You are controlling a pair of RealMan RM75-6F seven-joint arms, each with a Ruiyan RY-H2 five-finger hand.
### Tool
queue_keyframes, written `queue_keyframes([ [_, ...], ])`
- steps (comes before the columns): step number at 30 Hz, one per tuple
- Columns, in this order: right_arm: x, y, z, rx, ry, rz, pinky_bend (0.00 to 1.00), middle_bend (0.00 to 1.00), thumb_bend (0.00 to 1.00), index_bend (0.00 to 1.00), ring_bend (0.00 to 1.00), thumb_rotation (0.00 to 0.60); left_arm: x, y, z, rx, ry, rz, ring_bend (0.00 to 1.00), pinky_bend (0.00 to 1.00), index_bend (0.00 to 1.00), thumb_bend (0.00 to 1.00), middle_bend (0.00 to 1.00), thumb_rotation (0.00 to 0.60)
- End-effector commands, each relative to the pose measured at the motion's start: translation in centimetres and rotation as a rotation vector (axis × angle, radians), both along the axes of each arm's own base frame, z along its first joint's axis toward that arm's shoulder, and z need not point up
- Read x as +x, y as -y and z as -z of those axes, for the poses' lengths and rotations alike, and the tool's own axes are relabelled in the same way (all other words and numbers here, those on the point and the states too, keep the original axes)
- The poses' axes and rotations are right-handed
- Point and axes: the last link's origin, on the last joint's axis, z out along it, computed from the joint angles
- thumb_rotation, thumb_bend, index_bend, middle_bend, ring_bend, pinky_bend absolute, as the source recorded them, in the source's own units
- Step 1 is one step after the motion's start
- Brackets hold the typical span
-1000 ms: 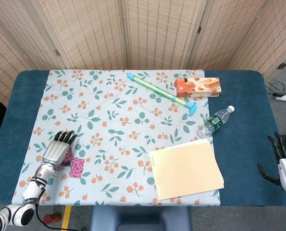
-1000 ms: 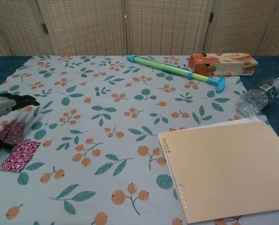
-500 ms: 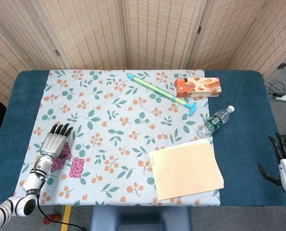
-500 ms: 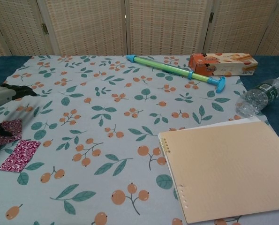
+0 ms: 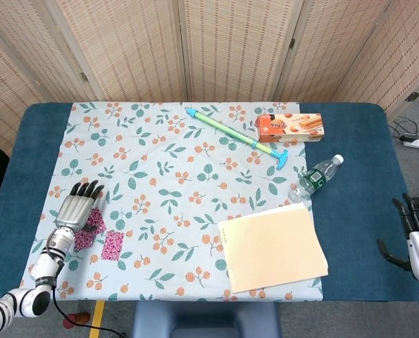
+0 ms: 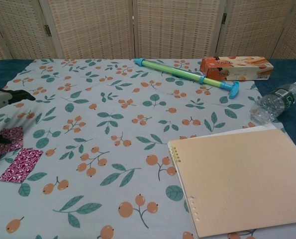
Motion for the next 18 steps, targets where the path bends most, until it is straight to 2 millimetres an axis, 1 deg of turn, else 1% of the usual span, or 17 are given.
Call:
queue_keyframes([
  [1,0.0,0.0,0.0,0.0,0.001,0.001,0.0,0.0,0.36,0.0,0.0,0.5,-0.2,-0.3,0.3,0.002,0.004,-0.014,0.0,0.0,0.03,0.13,0.0,0.6],
  [9,-0.1,-0.1,0.0,-0.001,0.003,0.004,0.0,0.0,0.36,0.0,0.0,0.5,-1.0,-0.8,0.2,0.008,-0.019,-0.049,0.0,0.0,0.03,0.13,0.0,0.6],
  [18,0.0,0.0,0.0,0.001,0.001,-0.001,0.0,0.0,0.36,0.0,0.0,0.5,-2.0,-0.3,-0.5,0.027,-0.029,-0.093,0.0,0.0,0.03,0.13,0.0,0.6],
])
